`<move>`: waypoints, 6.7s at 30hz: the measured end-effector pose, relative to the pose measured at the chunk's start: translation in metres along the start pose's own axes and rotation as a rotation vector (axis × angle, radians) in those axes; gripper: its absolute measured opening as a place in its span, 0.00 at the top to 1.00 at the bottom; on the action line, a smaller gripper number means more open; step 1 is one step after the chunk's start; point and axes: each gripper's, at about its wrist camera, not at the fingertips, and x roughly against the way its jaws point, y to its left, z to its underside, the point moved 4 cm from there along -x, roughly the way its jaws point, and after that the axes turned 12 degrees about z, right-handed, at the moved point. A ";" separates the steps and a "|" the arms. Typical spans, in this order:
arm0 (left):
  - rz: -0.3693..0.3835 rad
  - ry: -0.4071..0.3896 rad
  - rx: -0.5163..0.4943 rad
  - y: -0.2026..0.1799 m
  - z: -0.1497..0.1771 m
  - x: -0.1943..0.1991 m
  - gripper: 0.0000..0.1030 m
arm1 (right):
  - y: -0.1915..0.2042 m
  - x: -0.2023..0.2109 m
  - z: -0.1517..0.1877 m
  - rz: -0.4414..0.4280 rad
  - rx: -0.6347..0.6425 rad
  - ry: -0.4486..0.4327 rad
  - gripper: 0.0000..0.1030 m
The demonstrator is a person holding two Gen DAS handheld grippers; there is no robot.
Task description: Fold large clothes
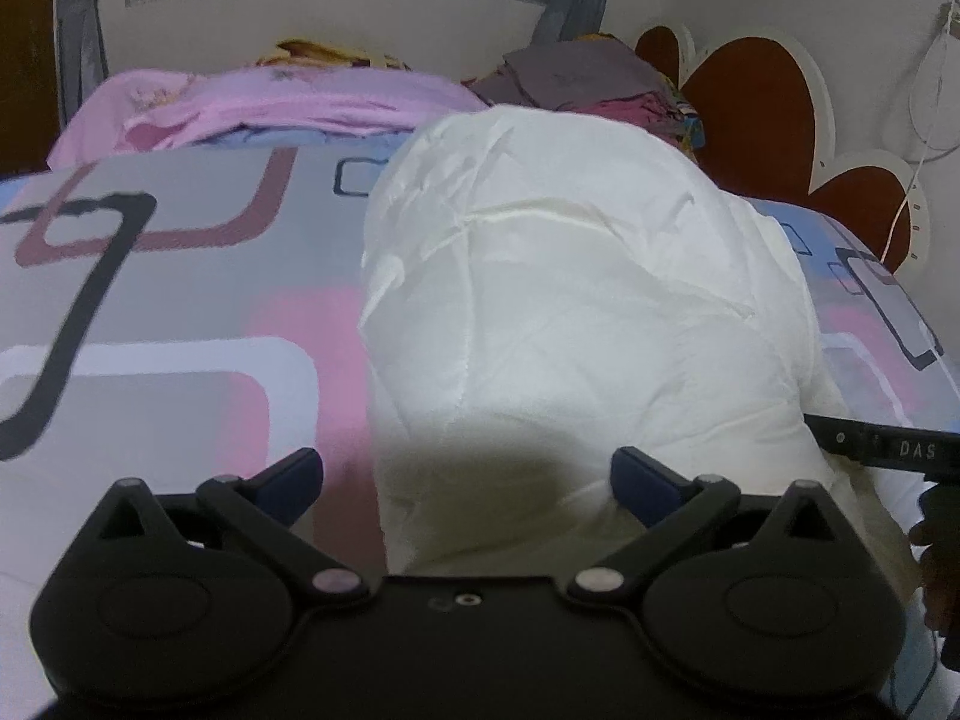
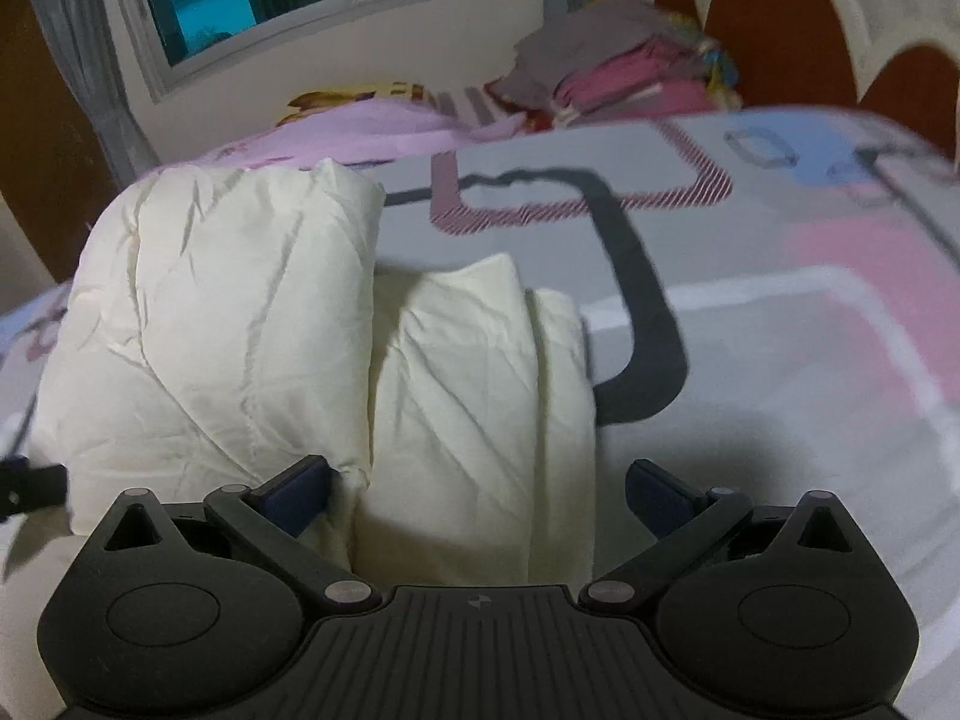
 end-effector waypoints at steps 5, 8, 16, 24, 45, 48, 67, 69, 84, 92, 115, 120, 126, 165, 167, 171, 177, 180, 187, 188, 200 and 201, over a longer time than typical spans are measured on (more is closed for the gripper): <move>0.073 0.040 0.072 0.009 0.000 -0.011 0.00 | -0.021 -0.024 0.002 -0.162 -0.169 0.116 0.00; 0.157 0.067 0.157 0.017 0.004 -0.020 0.00 | -0.016 -0.024 0.000 -0.184 -0.138 0.105 0.00; 0.223 0.069 0.200 0.023 0.010 -0.027 0.01 | 0.001 -0.028 -0.002 -0.289 -0.128 0.113 0.24; 0.194 0.026 0.155 0.005 0.010 -0.009 0.17 | 0.013 -0.014 -0.003 -0.287 -0.116 0.087 0.61; 0.059 -0.090 0.111 0.045 0.010 0.114 0.28 | 0.108 0.019 0.008 -0.475 -0.149 0.099 0.68; 0.032 -0.113 0.117 0.068 0.018 0.146 0.28 | 0.146 0.031 0.017 -0.495 -0.122 0.099 0.68; -0.072 -0.133 0.148 0.265 0.083 0.298 0.28 | 0.415 0.047 0.119 -0.512 -0.066 0.148 0.68; -0.090 -0.135 0.144 0.274 0.089 0.300 0.28 | 0.428 0.038 0.124 -0.512 -0.055 0.154 0.68; -0.164 -0.124 0.071 0.295 0.115 0.294 0.24 | 0.438 0.089 0.117 -0.190 0.111 -0.151 0.36; -0.169 -0.115 0.063 0.299 0.113 0.293 0.24 | 0.494 0.136 0.136 -0.213 0.310 -0.304 0.35; -0.223 -0.114 -0.036 0.288 0.151 0.328 0.23 | 0.484 0.123 0.184 -0.125 0.282 -0.227 0.31; -0.235 -0.109 -0.046 0.288 0.152 0.319 0.20 | 0.482 0.109 0.213 -0.057 0.368 -0.188 0.31; -0.240 -0.091 -0.042 0.290 0.150 0.314 0.17 | 0.481 0.097 0.208 -0.063 0.348 -0.139 0.31; -0.286 -0.158 0.014 0.324 0.059 0.276 0.18 | 0.510 0.031 0.116 0.018 0.195 -0.204 0.57; -0.296 -0.156 0.042 0.321 0.060 0.288 0.12 | 0.509 0.051 0.117 0.003 0.194 -0.226 0.35; -0.313 -0.153 0.059 0.306 0.066 0.313 0.05 | 0.507 0.098 0.131 -0.037 0.230 -0.282 0.23; -0.314 -0.186 0.111 0.269 0.093 0.366 0.01 | 0.480 0.173 0.165 -0.127 0.208 -0.317 0.20; -0.344 -0.208 0.108 0.242 0.115 0.394 0.00 | 0.464 0.210 0.188 -0.164 0.213 -0.341 0.07; -0.433 -0.225 0.087 0.165 0.179 0.456 0.00 | 0.423 0.300 0.253 -0.221 0.251 -0.361 0.07; -0.429 -0.235 0.086 0.154 0.189 0.465 0.00 | 0.418 0.312 0.262 -0.225 0.258 -0.368 0.07; -0.435 -0.295 0.137 0.077 0.275 0.547 0.00 | 0.368 0.435 0.337 -0.215 0.255 -0.478 0.00; -0.448 -0.307 0.140 0.075 0.280 0.553 0.00 | 0.365 0.441 0.340 -0.216 0.253 -0.486 0.00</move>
